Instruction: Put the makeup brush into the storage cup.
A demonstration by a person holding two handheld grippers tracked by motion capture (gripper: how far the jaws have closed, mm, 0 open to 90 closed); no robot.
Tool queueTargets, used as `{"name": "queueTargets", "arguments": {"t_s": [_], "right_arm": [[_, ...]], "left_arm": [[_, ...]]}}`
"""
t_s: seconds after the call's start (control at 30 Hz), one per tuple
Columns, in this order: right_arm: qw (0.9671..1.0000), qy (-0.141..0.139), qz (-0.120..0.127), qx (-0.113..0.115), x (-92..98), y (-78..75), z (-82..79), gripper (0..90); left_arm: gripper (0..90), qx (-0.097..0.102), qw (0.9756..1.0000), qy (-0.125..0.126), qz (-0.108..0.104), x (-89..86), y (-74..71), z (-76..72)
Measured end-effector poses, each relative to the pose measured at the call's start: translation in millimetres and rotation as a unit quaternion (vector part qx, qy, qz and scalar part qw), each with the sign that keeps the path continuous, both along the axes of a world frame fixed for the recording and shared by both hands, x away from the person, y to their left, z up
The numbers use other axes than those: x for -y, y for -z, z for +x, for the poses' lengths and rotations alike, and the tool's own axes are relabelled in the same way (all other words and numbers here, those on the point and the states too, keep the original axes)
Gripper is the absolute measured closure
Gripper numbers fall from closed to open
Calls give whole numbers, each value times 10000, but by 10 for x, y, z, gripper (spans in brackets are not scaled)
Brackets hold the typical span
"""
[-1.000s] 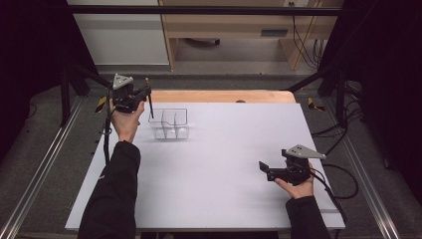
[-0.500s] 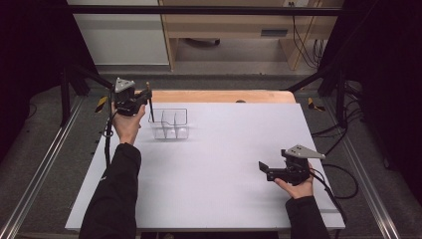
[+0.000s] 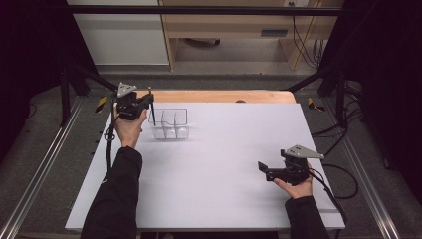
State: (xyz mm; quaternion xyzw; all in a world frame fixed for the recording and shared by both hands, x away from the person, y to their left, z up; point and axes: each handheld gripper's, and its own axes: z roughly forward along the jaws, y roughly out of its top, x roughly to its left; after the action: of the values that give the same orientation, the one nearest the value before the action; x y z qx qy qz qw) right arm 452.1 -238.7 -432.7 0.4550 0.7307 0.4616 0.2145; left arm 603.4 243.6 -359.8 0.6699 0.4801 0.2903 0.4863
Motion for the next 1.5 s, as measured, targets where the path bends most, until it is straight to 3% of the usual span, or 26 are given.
{"name": "queueTargets", "arguments": {"t_s": [1.13, 1.27, 1.5], "right_arm": [[10000, 12, 14, 18, 10, -10, -5, 27], [10000, 17, 15, 14, 8, -9, -5, 27], [10000, 21, 37, 16, 0, -16, -9, 27]], "left_arm": [[829, -304, 9993, 95, 186, 61, 359, -29], [828, -339, 9990, 110, 282, 62, 385, -42], [822, -428, 9988, 88, 234, 33, 409, -54]]}}
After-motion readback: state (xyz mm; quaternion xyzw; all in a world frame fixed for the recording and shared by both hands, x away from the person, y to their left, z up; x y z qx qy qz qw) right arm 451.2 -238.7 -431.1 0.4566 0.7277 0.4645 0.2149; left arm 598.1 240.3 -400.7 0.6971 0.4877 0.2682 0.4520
